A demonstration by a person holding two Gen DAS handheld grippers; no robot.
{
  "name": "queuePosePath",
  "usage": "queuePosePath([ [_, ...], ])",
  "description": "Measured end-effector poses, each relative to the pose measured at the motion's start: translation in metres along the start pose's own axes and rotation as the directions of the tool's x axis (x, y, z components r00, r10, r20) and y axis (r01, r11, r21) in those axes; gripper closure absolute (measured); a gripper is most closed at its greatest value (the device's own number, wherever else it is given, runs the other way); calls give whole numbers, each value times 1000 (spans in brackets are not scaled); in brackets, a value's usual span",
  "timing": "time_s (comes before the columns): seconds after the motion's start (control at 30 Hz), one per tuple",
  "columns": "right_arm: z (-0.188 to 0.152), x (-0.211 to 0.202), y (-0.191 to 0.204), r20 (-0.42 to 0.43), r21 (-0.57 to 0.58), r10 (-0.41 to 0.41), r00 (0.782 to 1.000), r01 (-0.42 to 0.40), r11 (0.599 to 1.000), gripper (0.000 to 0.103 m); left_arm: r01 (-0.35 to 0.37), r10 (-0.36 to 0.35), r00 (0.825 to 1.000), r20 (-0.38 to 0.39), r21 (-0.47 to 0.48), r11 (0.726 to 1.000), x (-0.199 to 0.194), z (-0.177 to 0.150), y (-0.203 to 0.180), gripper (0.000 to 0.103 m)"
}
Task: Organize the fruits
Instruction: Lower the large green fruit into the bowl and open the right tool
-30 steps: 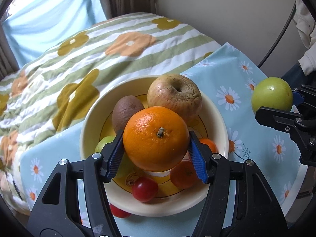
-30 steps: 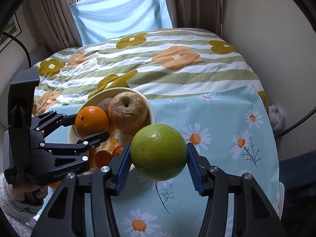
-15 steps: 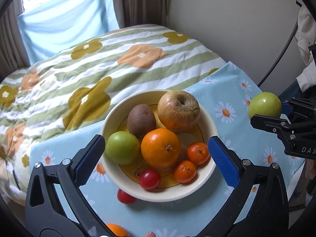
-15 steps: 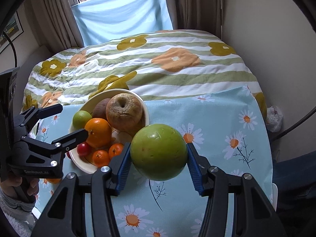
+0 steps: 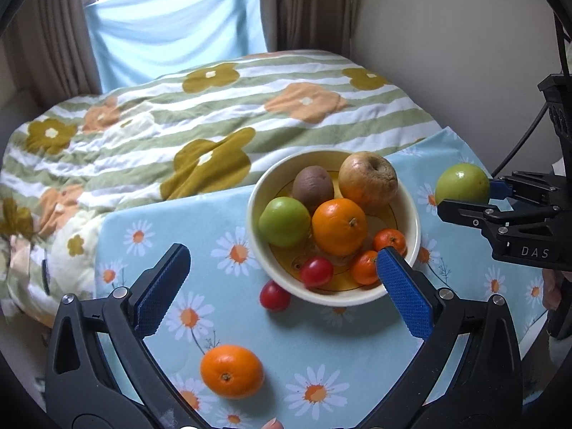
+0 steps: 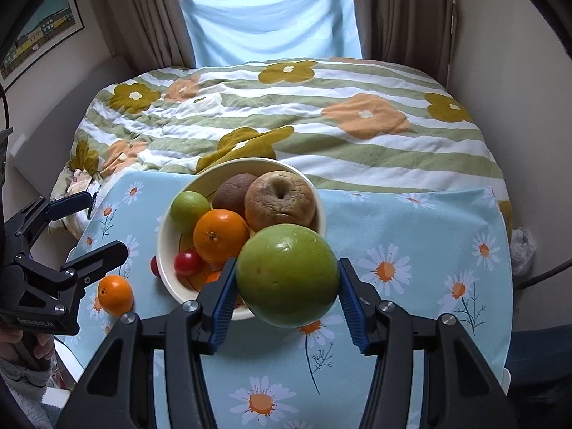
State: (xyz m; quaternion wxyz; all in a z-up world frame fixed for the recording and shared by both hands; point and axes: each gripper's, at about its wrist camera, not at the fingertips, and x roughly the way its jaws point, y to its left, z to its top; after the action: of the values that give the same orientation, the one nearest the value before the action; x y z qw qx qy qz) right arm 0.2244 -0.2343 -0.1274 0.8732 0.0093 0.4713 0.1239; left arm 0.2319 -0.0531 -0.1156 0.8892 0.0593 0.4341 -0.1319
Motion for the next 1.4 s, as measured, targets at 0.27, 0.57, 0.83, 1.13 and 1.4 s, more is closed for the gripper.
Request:
queuePosePath([
  [0.27,-1,36,11,-35,-50,13,999,-14,999,53,-48,46,999,-26,-69,996,-5,-25,17,0],
  [0.57,-3,57,0,-53,-65,-17,998,14,998,53,-80,75,996,-50,-127,989,-2,-42,27,0],
  [0.83,1,54,-2,-11,-32,15,1000,-15,999,20,-93,87,995,-46,-152,984,-7,-43,26,0],
  [1.13,2,27,3,29,-63,37,999,-35,997,0,-111,110,994,-17,-169,979,-29,-42,22,0],
  [1.4,5,-5,9,16,-104,74,997,-72,992,0,-156,164,986,21,-202,967,-66,-48,22,0],
])
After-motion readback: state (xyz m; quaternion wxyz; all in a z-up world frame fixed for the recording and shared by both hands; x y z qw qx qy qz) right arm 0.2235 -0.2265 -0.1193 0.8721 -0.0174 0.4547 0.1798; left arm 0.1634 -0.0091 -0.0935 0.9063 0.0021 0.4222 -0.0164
